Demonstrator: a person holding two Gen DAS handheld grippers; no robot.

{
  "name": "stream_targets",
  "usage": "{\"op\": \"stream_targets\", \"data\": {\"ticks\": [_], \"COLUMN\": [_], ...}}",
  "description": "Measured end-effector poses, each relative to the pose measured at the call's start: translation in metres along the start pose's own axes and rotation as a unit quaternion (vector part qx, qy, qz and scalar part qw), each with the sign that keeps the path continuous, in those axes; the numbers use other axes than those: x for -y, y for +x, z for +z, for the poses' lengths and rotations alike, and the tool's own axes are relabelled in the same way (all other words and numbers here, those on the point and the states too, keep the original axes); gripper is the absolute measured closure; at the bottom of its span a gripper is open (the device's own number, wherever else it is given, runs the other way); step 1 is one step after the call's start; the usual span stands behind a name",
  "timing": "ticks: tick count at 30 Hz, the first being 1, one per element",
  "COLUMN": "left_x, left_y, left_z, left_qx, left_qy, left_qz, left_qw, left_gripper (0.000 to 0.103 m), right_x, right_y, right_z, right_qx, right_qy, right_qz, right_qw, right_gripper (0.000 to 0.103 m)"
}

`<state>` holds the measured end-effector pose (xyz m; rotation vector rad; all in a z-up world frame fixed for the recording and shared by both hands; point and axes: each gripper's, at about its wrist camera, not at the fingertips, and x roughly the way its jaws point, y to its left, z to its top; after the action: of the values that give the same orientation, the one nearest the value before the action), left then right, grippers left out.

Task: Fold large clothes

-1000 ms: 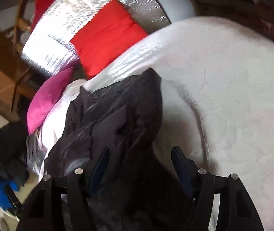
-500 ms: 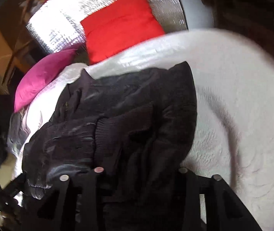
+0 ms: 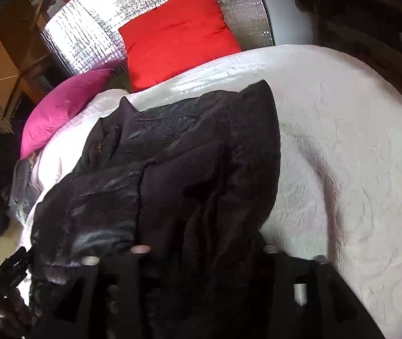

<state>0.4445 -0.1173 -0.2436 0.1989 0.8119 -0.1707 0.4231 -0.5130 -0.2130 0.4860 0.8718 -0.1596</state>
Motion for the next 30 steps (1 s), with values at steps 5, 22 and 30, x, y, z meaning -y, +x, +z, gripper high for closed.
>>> {"op": "stream_targets", "data": {"ticks": [5, 22, 30], "left_x": [0.004, 0.012, 0.013], "left_y": [-0.032, -0.136, -0.157], "left_z": [-0.005, -0.064, -0.116], "left_qx": [0.029, 0.081, 0.060], "left_qy": [0.007, 0.023, 0.029], "left_qz": [0.004, 0.003, 0.011], "left_qw": [0.9995, 0.9964, 0.9977], "left_gripper": [0.031, 0.031, 0.031], "right_x": [0.004, 0.015, 0.039], "right_y": [-0.037, -0.155, -0.177], "right_z": [-0.010, -0.102, -0.137], "right_qx": [0.019, 0.051, 0.048], "right_qy": [0.014, 0.000, 0.032], "right_qz": [0.020, 0.043, 0.033], "right_qw": [1.000, 0.998, 0.998], "right_gripper": [0.036, 0.036, 0.036]}}
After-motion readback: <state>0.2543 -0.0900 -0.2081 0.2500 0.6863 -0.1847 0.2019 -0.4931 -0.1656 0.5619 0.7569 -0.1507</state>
